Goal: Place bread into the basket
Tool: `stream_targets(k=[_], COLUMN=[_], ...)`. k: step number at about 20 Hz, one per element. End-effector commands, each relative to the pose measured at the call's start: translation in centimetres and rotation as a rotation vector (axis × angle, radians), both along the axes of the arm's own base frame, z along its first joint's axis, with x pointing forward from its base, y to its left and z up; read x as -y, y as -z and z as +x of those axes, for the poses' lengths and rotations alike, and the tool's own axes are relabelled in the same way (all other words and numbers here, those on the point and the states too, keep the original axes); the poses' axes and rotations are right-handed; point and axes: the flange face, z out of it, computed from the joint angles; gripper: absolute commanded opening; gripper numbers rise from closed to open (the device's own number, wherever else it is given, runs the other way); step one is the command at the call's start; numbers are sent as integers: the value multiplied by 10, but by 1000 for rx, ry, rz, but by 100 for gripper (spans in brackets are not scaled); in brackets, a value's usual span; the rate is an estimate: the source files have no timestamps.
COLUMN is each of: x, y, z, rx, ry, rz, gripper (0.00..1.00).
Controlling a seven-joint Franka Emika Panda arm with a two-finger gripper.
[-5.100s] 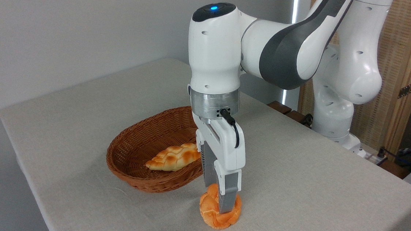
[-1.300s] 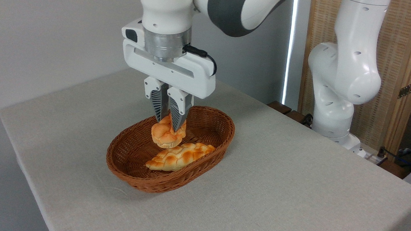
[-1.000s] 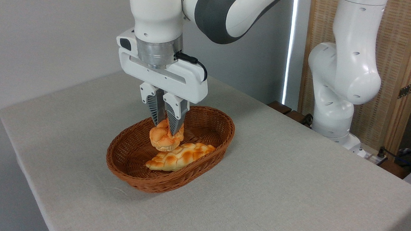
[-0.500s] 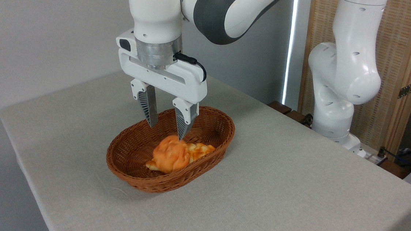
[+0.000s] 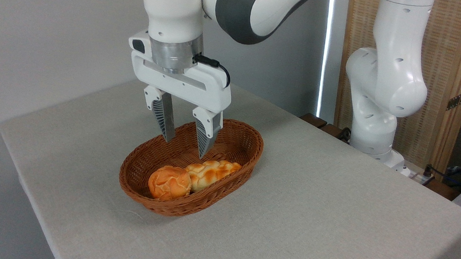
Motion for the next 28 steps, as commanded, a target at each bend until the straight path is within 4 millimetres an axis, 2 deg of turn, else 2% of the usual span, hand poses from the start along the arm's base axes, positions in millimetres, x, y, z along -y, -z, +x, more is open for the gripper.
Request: stream_targets(k=[1, 4, 7, 10, 12, 21, 28], x=[-1, -11, -26, -58, -71, -55, -44], y=[-37, -59, -82, -89, -96, -91, -73], z=[9, 18, 21, 17, 15, 17, 25], rx=[84, 126, 78, 67, 61, 44, 13], ry=[3, 91, 160, 228, 223, 269, 286], rz=[19, 153, 171, 126, 114, 127, 127], gripper=[100, 100, 100, 100, 100, 100, 100])
